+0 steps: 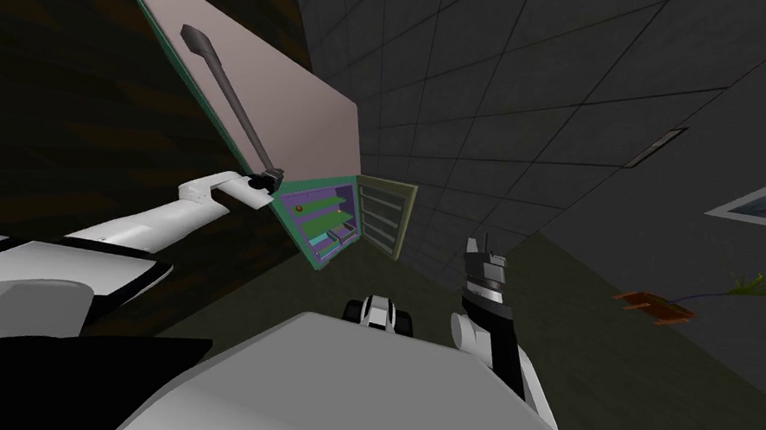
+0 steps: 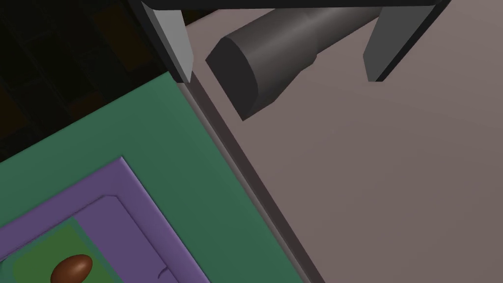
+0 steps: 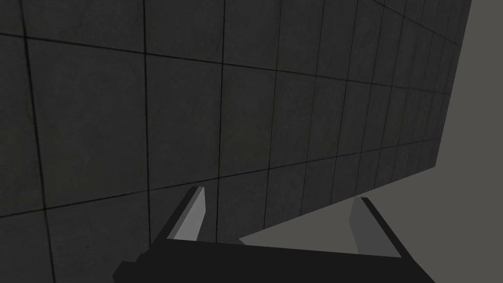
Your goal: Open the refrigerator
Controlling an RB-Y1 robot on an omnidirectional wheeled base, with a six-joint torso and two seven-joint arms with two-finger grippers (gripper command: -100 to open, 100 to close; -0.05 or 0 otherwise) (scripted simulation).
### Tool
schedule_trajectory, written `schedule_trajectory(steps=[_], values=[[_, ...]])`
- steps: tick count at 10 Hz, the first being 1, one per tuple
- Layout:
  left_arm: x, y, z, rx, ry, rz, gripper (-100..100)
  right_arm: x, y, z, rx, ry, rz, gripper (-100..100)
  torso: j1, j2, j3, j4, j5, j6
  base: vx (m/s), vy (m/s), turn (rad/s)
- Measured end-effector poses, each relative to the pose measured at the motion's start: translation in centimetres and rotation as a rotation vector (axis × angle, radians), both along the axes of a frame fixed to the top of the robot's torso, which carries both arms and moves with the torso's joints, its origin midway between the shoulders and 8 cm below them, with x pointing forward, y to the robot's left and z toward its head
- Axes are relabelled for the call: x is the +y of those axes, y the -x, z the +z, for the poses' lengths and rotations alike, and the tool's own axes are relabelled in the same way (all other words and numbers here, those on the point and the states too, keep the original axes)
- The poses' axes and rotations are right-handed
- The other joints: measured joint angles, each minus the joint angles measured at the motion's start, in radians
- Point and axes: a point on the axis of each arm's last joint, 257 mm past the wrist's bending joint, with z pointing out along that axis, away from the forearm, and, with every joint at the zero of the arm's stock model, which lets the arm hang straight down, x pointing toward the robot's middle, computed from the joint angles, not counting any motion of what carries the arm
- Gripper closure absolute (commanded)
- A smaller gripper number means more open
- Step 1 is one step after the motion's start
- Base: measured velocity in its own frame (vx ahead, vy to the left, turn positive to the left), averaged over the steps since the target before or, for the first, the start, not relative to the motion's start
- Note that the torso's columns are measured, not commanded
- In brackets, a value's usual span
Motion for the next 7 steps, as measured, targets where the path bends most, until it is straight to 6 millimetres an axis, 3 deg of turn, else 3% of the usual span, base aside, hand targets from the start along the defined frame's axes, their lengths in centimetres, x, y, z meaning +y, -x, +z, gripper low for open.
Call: schedule_trajectory(steps=[1,2,3,4,7], values=[[0.0,0.1,0.2,0.0,0.0,0.002,-100,0.0,0.0,0.0,0.0,0.0,0.0,0,0.003,-0.003,-0.002,-0.001,0.0,0.0,0.042,0.041,-0.013],[0.0,0.1,0.2,0.0,0.0,0.003,100,0.0,0.0,0.0,0.0,0.0,0.0,0,0.001,-0.001,-0.001,-0.001,0.001,0.0,0.003,0.004,0.013],[0.1,0.1,0.0,0.004,0.002,0.004,100,0.0,0.0,0.0,0.0,0.0,0.0,0,-0.001,0.001,0.0,0.001,-0.001,0.001,0.136,-0.072,0.276],[-1.1,-0.2,-0.3,0.002,0.005,-0.014,100,0.0,0.0,0.0,0.0,0.0,0.0,0,-0.003,-0.001,0.0,0.001,-0.001,-0.005,0.179,-0.114,0.413],[-4.6,-1.8,-0.9,0.012,0.009,-0.055,100,0.0,0.0,0.0,0.0,0.0,0.0,0,0.002,-0.001,0.0,0.001,0.0,0.0,0.137,-0.101,0.278]])
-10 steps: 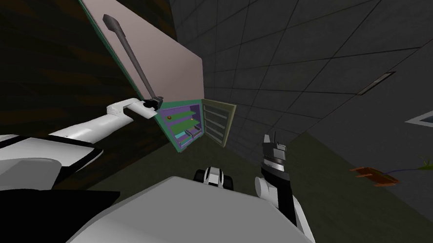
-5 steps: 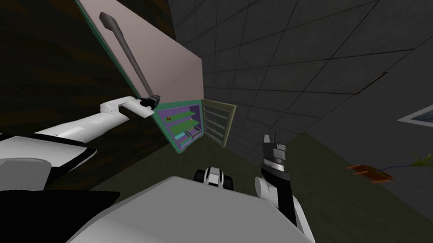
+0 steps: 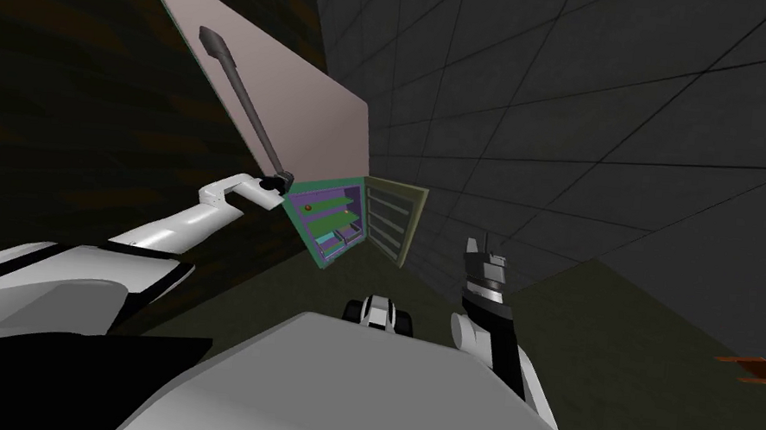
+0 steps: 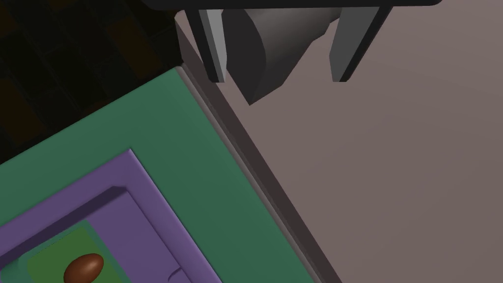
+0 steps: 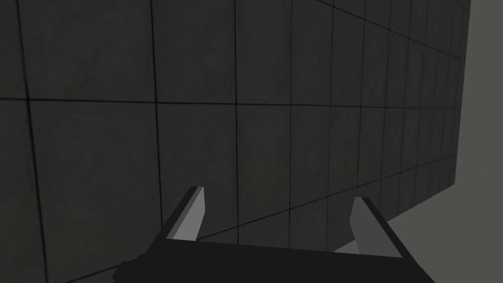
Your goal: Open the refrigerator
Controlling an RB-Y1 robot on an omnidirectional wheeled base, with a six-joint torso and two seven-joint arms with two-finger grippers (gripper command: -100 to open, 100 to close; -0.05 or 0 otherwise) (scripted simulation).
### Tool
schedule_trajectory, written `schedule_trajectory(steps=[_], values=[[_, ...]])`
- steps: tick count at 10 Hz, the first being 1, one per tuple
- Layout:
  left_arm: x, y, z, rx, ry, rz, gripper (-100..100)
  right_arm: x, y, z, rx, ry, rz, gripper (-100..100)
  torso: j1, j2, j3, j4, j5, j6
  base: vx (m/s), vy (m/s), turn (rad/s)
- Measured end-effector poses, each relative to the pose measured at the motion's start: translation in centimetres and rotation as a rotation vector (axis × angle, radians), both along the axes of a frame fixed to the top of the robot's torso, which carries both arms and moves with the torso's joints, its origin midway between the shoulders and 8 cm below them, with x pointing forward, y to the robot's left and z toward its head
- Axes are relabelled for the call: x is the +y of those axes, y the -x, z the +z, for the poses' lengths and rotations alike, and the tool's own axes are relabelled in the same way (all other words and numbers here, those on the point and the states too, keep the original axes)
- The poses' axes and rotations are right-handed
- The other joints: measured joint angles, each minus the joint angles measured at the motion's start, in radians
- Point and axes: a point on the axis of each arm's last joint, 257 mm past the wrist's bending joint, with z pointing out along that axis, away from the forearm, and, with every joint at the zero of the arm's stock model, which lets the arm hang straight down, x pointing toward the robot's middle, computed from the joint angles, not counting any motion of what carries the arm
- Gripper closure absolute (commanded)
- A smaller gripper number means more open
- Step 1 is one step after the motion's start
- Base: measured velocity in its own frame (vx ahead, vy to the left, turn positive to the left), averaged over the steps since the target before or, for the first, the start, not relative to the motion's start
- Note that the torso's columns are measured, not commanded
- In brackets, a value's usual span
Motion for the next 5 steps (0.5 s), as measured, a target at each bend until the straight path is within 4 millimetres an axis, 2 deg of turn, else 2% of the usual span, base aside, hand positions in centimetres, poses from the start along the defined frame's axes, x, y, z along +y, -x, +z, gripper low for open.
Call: schedule_trajectory(steps=[1,2,3,4,5], values=[[-1.5,-0.6,-0.2,0.004,-0.002,-0.018,100,0.0,0.0,0.0,0.0,0.0,0.0,0,-0.001,-0.001,-0.001,-0.002,0.001,0.0,0.059,-0.089,0.119],[-2.0,-0.9,-0.6,0.011,0.0,-0.024,100,0.0,0.0,0.0,0.0,0.0,0.0,0,0.002,0.001,0.0,-0.003,0.002,0.004,0.127,-0.178,0.272],[-3.1,-1.2,-0.7,0.01,0.002,-0.037,100,0.0,0.0,0.0,0.0,0.0,0.0,0,-0.004,-0.003,-0.002,-0.002,0.0,0.0,0.141,-0.151,0.368],[-4.5,-1.6,-1.2,0.018,0.003,-0.055,100,0.0,0.0,0.0,0.0,0.0,0.0,0,-0.001,-0.002,-0.001,-0.002,0.0,0.0,0.053,-0.061,0.143],[-5.3,-1.9,-1.8,0.027,0.006,-0.066,100,0.0,0.0,0.0,0.0,0.0,0.0,0,0.004,0.001,0.0,0.0,0.0,0.004,0.126,-0.105,0.382]])
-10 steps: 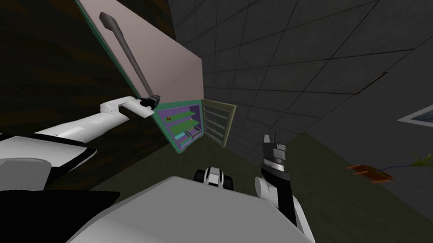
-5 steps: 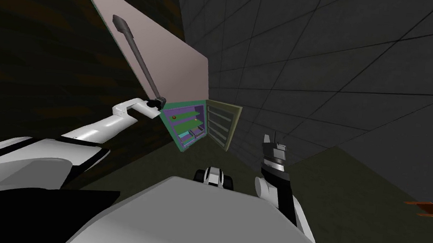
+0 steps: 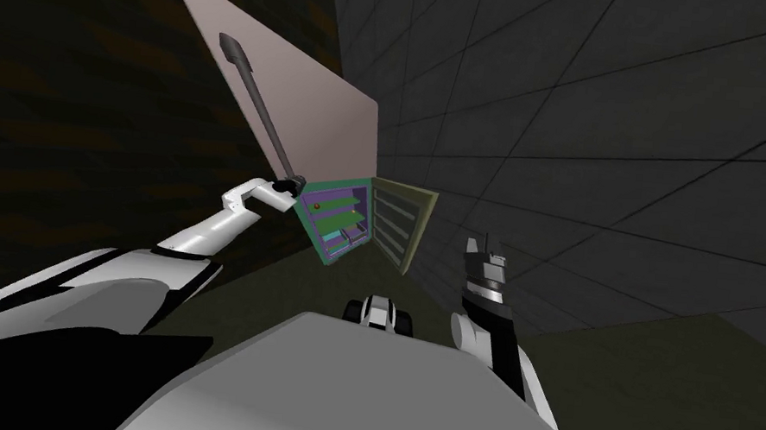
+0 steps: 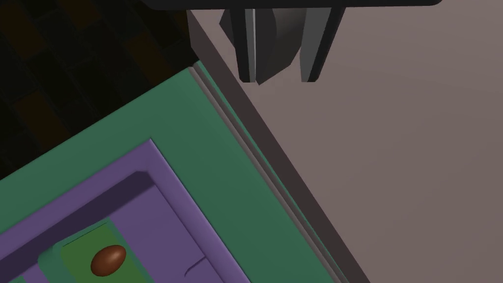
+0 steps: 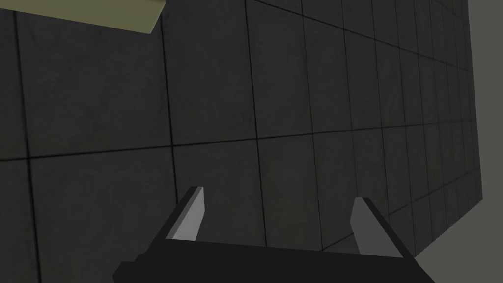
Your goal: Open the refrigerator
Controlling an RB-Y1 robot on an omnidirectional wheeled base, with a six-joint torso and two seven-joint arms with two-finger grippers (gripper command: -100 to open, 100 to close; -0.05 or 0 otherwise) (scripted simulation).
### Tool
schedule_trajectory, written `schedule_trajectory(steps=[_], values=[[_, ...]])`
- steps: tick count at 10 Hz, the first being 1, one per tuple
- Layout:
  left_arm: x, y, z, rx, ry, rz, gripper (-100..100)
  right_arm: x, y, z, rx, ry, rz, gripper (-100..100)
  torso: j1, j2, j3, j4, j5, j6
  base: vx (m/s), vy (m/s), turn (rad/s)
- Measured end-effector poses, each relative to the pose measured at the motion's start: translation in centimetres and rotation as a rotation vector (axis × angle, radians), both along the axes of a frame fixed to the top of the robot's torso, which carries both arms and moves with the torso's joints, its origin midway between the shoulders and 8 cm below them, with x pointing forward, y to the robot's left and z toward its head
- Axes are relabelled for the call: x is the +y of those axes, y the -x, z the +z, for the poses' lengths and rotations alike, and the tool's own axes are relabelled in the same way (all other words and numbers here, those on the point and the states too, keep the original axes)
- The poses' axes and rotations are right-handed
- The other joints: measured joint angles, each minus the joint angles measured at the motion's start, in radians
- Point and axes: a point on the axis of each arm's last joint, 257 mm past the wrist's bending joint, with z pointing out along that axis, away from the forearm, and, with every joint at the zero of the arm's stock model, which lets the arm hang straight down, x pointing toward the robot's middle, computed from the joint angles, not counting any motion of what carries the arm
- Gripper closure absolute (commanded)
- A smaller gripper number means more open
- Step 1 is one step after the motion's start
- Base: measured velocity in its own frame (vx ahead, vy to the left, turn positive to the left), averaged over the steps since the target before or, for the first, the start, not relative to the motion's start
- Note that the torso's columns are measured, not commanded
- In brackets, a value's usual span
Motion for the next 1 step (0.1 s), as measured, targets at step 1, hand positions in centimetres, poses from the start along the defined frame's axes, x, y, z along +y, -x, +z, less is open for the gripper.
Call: schedule_trajectory(steps=[1], values=[[-1.32,-0.26,0.23,-0.005,0.004,-0.017,100,-0.01,0.01,-0.01,0.0,0.0,0.0,0,-0.003,0.0,0.001,0.001,0.0,-0.009,0.148,-0.148,0.349]])
